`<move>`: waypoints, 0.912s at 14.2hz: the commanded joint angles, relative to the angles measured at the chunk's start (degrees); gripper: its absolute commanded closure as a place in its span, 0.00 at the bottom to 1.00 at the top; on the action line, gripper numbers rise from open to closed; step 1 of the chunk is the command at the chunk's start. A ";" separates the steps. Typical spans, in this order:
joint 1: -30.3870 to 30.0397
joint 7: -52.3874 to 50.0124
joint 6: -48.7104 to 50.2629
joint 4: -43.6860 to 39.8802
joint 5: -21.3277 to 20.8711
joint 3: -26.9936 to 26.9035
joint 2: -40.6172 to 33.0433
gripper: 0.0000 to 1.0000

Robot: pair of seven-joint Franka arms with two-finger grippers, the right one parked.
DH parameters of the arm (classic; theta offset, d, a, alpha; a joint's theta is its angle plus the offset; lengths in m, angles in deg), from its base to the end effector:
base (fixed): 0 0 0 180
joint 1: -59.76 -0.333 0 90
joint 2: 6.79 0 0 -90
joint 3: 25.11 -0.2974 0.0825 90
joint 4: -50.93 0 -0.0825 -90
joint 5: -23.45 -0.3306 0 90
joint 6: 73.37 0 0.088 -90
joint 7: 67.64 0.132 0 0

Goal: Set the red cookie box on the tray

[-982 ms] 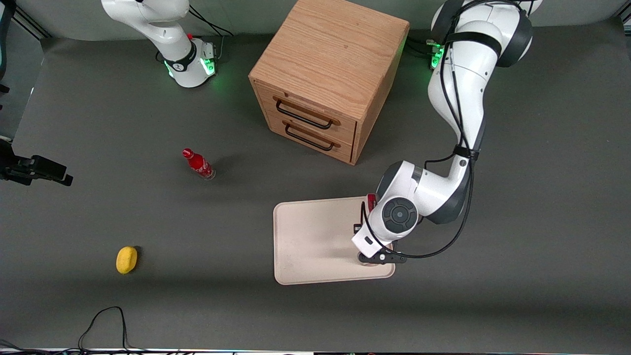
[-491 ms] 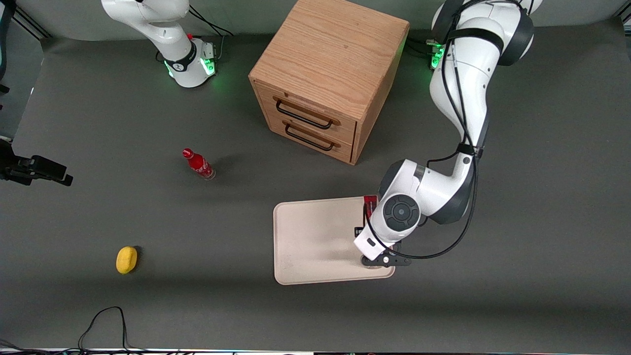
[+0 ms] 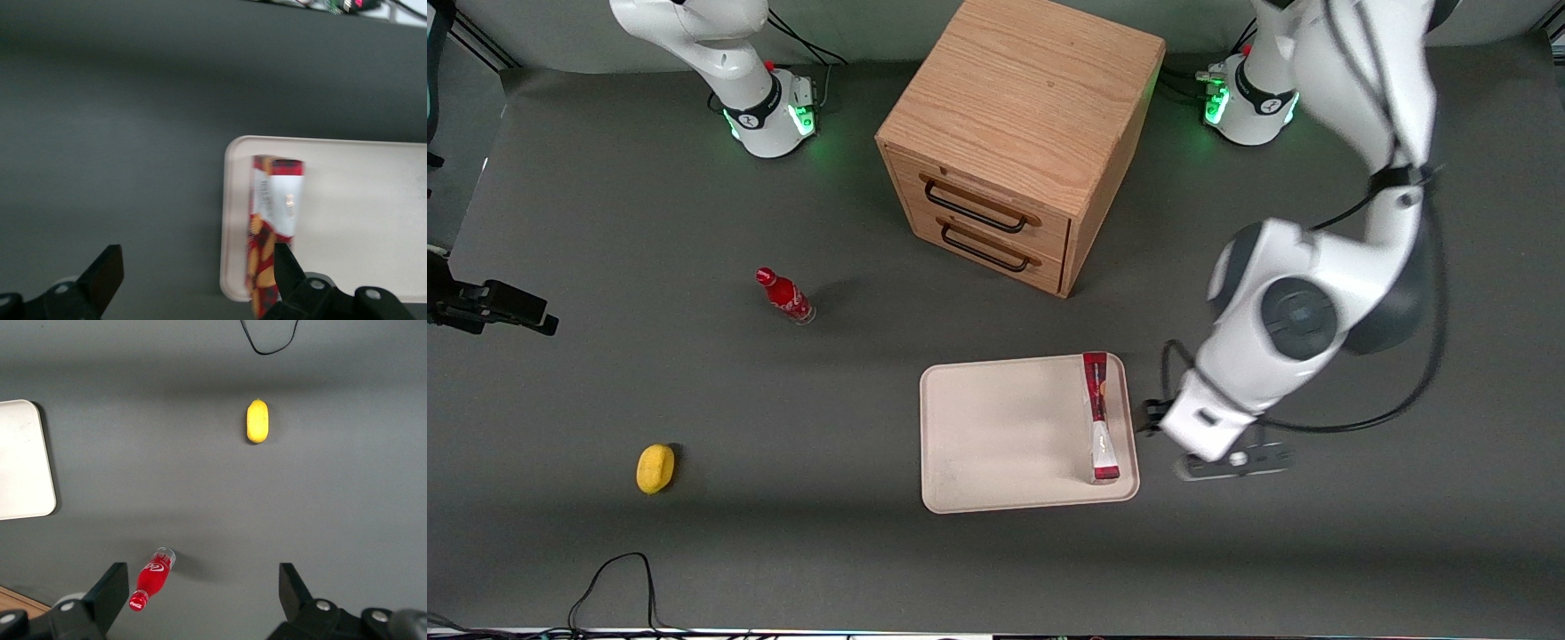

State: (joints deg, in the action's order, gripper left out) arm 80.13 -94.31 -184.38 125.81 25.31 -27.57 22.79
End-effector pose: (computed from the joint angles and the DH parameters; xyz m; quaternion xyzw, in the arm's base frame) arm 0.6270 -0.2117 0.4274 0.9953 0.0778 0.0512 0.0264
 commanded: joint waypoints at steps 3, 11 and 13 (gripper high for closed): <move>-8.92 6.51 6.13 19.85 1.47 0.52 -22.96 0.00; -18.69 21.22 13.70 32.17 -0.36 0.78 -41.34 0.00; -18.61 23.32 14.50 31.91 -3.08 0.87 -42.05 0.00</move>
State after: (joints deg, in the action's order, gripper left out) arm 62.08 -73.17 -170.33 156.02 24.27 -27.72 -17.22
